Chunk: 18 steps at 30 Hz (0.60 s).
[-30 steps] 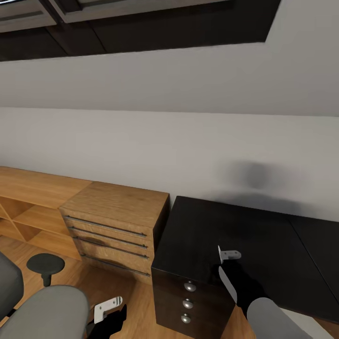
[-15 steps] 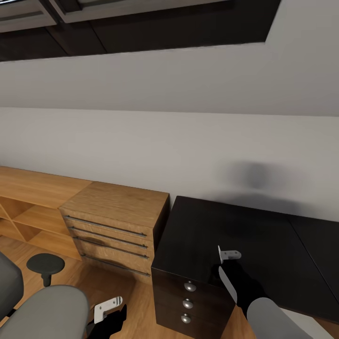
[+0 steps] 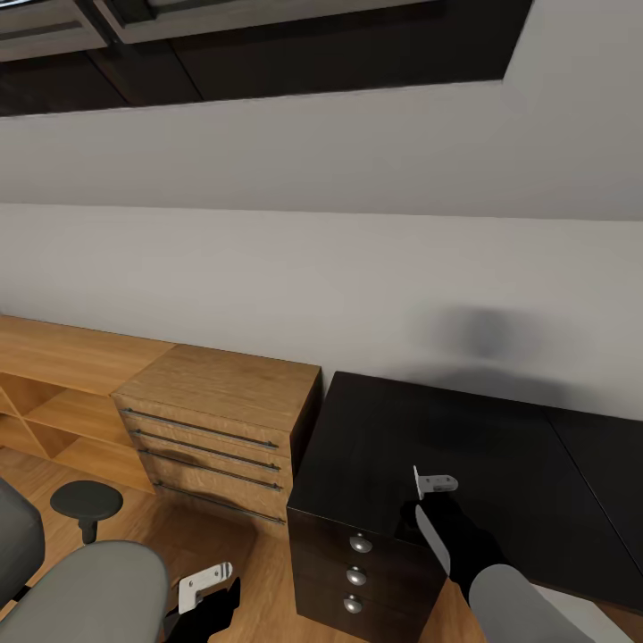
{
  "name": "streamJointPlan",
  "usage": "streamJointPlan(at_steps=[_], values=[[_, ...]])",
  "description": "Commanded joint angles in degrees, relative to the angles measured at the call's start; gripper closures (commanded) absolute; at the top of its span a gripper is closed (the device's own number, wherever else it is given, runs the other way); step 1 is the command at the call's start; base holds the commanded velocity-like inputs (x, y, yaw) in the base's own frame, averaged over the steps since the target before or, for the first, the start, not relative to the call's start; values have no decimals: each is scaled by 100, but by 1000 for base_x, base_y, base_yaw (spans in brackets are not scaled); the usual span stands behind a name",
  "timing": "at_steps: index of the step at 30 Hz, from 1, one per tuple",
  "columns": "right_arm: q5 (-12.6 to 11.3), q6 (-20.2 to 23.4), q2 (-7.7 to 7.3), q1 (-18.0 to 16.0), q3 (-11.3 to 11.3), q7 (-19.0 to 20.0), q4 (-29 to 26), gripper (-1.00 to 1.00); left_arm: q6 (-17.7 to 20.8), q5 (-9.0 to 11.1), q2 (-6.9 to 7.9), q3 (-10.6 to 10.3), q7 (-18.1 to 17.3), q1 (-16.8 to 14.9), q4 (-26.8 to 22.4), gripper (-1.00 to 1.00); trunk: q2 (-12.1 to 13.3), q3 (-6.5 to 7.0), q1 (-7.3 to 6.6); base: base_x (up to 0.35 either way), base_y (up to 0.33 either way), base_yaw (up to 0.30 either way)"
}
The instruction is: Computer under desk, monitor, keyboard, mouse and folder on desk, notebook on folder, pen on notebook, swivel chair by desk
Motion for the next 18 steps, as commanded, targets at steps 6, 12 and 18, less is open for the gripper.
streamJointPlan(at_steps=[6, 12, 18], values=[[-41, 30, -46, 0, 19, -10, 98, -100, 28, 60, -3, 3, 24, 1, -14, -100, -3, -7, 2, 0, 0, 0], [-47, 34, -110, 0, -37, 261, 91, -100, 28, 60, -3, 3, 23, 1, -14, -100, -3, -7, 2, 0, 0, 0], [-48, 38, -195, 0, -51, 503, 88, -100, 28, 57, -3, 3, 20, 1, -14, -100, -3, -7, 2, 0, 0, 0]])
